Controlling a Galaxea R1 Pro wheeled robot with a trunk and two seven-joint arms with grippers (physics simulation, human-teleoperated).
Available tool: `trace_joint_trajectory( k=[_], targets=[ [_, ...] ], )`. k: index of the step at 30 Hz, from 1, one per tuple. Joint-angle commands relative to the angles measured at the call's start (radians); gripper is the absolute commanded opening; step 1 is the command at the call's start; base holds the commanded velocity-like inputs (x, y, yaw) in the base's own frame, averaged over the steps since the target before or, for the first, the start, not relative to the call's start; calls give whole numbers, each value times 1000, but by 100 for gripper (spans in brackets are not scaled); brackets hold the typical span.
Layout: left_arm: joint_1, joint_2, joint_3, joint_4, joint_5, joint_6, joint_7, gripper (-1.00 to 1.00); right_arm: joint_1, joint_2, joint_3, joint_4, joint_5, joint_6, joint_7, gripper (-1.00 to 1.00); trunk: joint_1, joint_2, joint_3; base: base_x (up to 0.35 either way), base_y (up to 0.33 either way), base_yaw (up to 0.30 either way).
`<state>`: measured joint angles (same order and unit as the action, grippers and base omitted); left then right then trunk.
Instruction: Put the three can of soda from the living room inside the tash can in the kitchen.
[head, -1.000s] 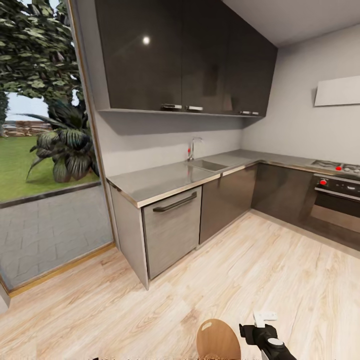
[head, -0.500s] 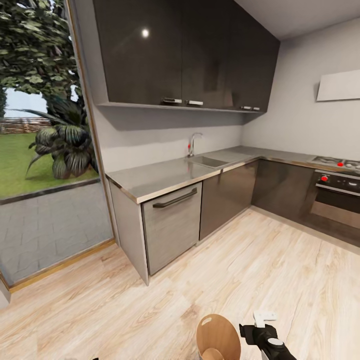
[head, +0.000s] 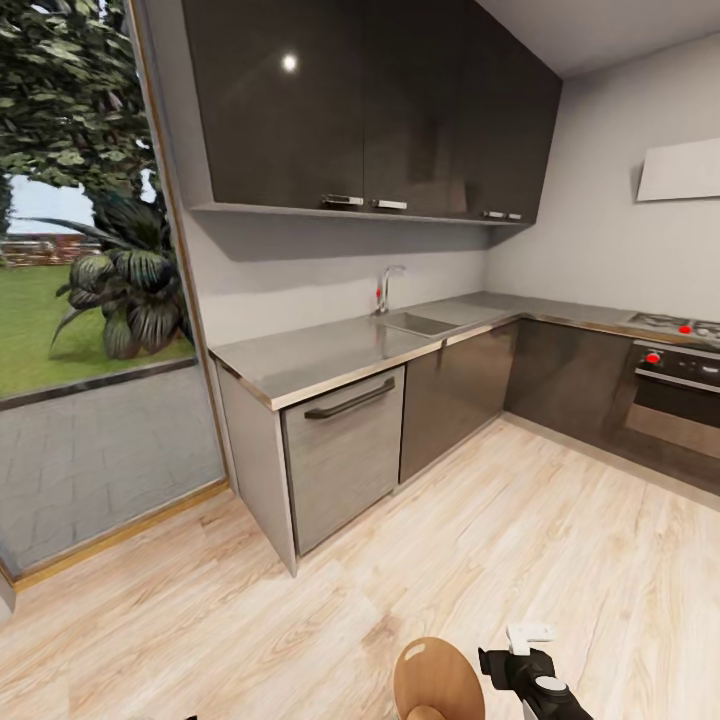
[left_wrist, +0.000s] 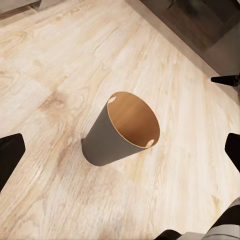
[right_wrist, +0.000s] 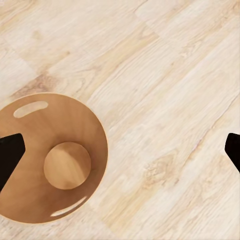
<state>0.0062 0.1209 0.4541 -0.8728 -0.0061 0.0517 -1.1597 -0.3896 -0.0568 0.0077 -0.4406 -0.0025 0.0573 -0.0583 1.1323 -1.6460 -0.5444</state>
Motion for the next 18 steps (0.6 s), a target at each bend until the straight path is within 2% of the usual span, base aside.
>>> trace_joint_trajectory(
  k=[1, 15, 18],
  targets=[
    [0, 0, 0, 0, 0, 0, 0, 100, 0, 0, 0, 0, 0, 0, 0, 100, 0, 0, 0, 16, 0, 0],
    [0, 0, 0, 0, 0, -1, -1, 100, 0, 0, 0, -1, 0, 0, 0, 100, 0, 0, 0, 5, 0, 0],
    [0, 0, 0, 0, 0, -1, -1, 100, 0, 0, 0, 0, 0, 0, 0, 100, 12, -21, -10, 0, 0, 0]
  ],
)
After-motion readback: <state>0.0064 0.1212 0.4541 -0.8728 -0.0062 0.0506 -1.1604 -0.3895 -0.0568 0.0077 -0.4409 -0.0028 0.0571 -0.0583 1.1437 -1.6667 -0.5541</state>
